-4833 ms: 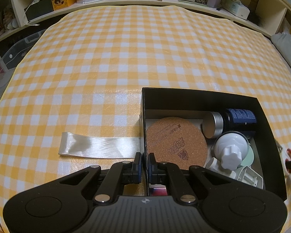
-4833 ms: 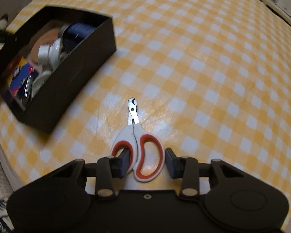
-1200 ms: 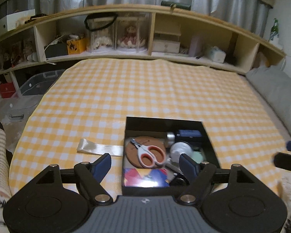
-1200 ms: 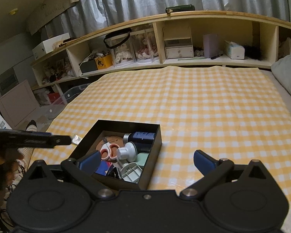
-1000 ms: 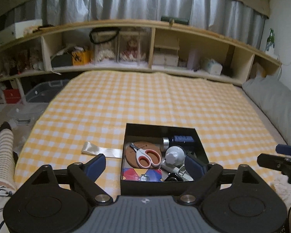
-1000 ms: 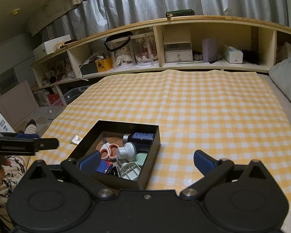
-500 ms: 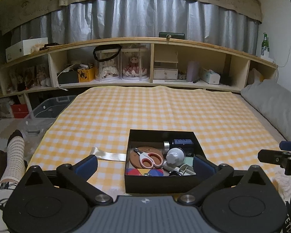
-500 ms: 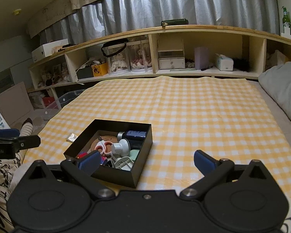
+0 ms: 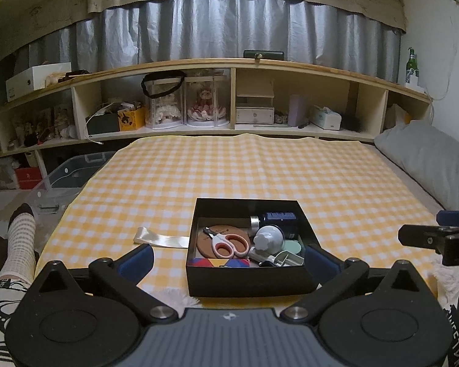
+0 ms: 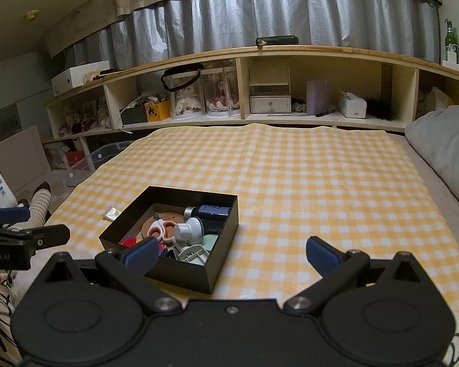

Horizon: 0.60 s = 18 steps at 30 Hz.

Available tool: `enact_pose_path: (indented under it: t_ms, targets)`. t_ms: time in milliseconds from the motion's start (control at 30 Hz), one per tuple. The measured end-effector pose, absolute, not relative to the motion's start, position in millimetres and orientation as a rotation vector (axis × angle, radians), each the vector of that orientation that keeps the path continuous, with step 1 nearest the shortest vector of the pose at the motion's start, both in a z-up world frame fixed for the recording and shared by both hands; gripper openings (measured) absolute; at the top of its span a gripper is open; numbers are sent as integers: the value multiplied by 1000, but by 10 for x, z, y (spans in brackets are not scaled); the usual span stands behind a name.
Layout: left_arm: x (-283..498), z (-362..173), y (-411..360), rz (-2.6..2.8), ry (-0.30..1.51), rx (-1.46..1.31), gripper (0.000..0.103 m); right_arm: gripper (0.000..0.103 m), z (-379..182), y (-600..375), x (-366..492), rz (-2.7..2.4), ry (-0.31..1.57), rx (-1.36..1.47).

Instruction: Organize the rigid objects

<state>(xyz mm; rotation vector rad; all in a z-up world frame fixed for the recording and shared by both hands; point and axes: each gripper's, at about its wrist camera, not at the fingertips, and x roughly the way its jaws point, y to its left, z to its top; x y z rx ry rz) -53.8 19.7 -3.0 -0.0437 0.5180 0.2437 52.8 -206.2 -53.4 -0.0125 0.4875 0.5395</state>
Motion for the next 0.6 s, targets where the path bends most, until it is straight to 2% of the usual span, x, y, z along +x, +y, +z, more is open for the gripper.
enact_pose_path:
  t_ms: [600]
  targets:
    - [-540,-37,193,245,514,-37,103,103,-542,-2074,509,539,489,-20]
